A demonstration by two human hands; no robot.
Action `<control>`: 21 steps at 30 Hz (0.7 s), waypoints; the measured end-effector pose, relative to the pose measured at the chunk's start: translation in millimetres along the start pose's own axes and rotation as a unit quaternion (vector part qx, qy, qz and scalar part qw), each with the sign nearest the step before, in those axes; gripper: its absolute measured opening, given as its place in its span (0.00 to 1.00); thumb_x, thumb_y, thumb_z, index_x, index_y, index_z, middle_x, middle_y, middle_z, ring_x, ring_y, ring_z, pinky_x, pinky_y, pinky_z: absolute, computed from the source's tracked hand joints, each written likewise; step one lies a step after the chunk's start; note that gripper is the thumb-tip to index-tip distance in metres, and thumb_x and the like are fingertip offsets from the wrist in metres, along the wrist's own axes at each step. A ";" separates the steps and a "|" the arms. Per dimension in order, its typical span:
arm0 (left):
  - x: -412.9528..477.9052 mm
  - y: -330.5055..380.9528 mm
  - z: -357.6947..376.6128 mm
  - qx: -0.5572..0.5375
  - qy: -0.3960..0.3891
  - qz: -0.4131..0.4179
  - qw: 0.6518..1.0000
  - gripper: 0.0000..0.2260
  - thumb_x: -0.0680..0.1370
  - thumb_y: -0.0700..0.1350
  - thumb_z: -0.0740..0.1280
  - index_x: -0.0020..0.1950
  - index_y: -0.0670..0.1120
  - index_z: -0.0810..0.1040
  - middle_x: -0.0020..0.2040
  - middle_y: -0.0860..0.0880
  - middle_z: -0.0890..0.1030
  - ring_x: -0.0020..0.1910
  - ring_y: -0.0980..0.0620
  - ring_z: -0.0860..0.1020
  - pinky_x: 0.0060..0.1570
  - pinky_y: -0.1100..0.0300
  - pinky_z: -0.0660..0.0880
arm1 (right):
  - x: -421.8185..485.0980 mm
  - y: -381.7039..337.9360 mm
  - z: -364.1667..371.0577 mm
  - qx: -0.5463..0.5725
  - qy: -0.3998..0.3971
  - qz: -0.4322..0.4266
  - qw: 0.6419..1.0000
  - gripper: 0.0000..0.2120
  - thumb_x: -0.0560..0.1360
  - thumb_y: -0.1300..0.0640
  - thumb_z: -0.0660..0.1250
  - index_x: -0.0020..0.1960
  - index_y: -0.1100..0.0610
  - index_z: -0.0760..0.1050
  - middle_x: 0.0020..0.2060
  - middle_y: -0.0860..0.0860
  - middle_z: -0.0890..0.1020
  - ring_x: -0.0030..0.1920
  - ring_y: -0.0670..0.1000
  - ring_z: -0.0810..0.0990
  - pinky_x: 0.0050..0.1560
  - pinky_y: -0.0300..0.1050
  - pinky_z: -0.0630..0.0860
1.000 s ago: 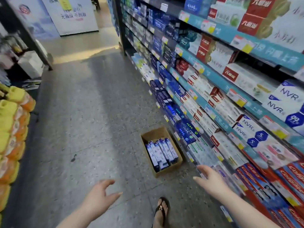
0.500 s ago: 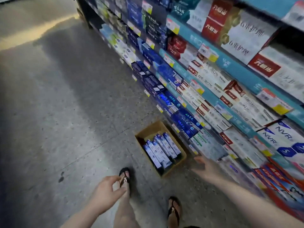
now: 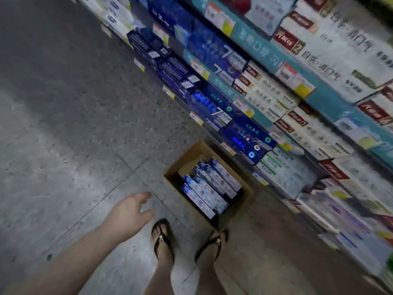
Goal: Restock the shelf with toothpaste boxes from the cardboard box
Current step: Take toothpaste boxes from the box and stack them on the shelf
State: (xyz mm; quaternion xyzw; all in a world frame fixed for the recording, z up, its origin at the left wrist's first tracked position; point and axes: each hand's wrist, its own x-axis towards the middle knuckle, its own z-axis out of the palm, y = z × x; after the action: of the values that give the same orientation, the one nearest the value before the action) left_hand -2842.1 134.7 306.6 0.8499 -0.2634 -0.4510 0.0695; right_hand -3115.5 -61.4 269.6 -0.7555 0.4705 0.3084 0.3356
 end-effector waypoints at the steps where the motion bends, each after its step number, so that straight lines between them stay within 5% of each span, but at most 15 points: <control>1: 18.5 1.4 9.8 -0.016 0.002 0.001 1.000 0.21 0.76 0.50 0.65 0.68 0.48 0.69 0.63 0.47 0.75 0.59 0.50 0.75 0.51 0.64 0.69 | 24.8 0.9 11.0 0.009 -0.014 -0.001 1.000 0.18 0.74 0.51 0.62 0.64 0.45 0.66 0.60 0.55 0.77 0.58 0.57 0.76 0.58 0.49 0.73; 4: 72.1 1.5 49.1 -0.079 -0.002 0.000 0.997 0.20 0.74 0.49 0.67 0.65 0.51 0.72 0.59 0.49 0.76 0.53 0.53 0.76 0.48 0.64 0.68 | 88.2 -2.2 40.1 0.037 -0.021 -0.023 0.999 0.23 0.75 0.54 0.63 0.69 0.54 0.65 0.64 0.54 0.74 0.63 0.56 0.73 0.63 0.48 0.68; 13: 203.4 -11.6 173.1 -0.059 -0.047 0.041 0.996 0.19 0.73 0.49 0.69 0.64 0.51 0.73 0.49 0.55 0.74 0.42 0.56 0.74 0.34 0.77 0.67 | 237.1 47.0 147.4 0.064 -0.050 -0.007 0.997 0.26 0.74 0.56 0.67 0.69 0.58 0.63 0.66 0.56 0.70 0.64 0.57 0.71 0.61 0.47 0.69; 17: 242.2 -30.3 209.9 -0.043 -0.042 0.055 0.997 0.20 0.73 0.48 0.70 0.64 0.50 0.73 0.57 0.50 0.77 0.50 0.54 0.77 0.40 0.70 0.66 | 279.3 63.9 192.9 0.069 -0.051 -0.018 0.996 0.30 0.71 0.54 0.70 0.69 0.59 0.64 0.65 0.57 0.70 0.66 0.57 0.69 0.61 0.47 0.68; 21: 270.4 -45.6 231.6 -0.057 -0.050 0.073 0.994 0.19 0.73 0.46 0.70 0.64 0.48 0.74 0.54 0.52 0.76 0.49 0.58 0.75 0.37 0.79 0.67 | 307.9 72.5 227.0 0.065 -0.024 -0.013 0.998 0.37 0.69 0.54 0.72 0.71 0.57 0.58 0.68 0.59 0.65 0.67 0.58 0.67 0.65 0.51 0.67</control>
State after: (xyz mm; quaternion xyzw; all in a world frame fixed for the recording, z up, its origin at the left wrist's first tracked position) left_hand -2887.7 63.2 -42.2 0.7997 -0.3013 -0.5008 0.1372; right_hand -3103.1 -59.6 -119.5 -0.7307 0.4711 0.2910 0.3992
